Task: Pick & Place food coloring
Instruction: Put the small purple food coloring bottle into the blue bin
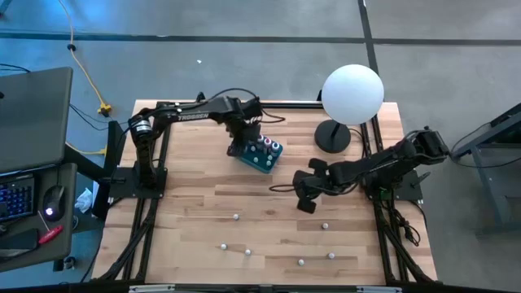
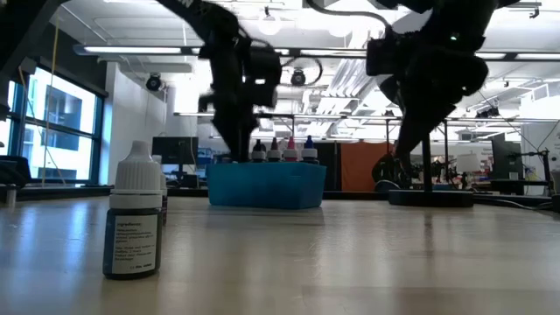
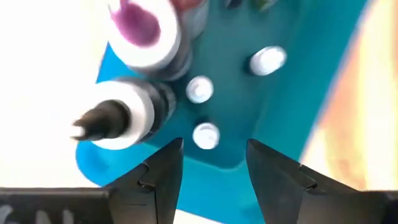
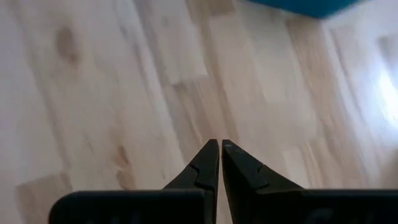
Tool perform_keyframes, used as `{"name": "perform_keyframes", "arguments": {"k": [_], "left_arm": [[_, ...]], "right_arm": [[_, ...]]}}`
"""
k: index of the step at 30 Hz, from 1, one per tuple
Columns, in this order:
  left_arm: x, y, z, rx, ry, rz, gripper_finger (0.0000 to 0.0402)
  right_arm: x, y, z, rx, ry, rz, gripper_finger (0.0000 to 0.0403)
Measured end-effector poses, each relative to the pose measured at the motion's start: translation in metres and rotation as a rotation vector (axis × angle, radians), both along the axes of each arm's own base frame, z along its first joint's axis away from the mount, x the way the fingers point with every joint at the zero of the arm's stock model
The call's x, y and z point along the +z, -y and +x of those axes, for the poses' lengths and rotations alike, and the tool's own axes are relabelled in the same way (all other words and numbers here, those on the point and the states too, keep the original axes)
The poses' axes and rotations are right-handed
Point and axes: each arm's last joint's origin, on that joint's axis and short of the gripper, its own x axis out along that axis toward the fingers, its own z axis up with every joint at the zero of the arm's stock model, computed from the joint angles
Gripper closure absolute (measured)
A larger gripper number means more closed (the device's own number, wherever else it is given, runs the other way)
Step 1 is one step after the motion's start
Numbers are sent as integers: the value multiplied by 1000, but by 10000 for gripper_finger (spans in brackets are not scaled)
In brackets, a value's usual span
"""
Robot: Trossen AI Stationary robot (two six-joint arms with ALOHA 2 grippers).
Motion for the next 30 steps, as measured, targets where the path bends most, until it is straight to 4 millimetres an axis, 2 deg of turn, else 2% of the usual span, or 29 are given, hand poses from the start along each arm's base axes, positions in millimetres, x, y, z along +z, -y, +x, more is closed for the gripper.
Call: {"name": "perform_keyframes", "arguments": {"k": [5,10,15,20,22,25,30], "left_arm": [[31,3,3,-29,52,-127,229],[37,11,5,-49,99,-268,229],[35,25,-6,-15,-63,-347,229],[41,52,-15,-52,-184,-425,229],[49,64,-17,-61,-187,-407,229],[62,82,-22,-26,-210,-279,229],[100,113,-50,-21,-174,-101,229]], "right_arm": [[1,8,4,-3,17,26,391],[0,17,5,-33,9,21,391],[0,24,6,-79,14,41,391],[1,28,6,-71,11,18,391],[1,30,7,-52,10,7,391],[1,30,7,-41,15,12,391],[2,30,11,-34,50,-4,391]]}}
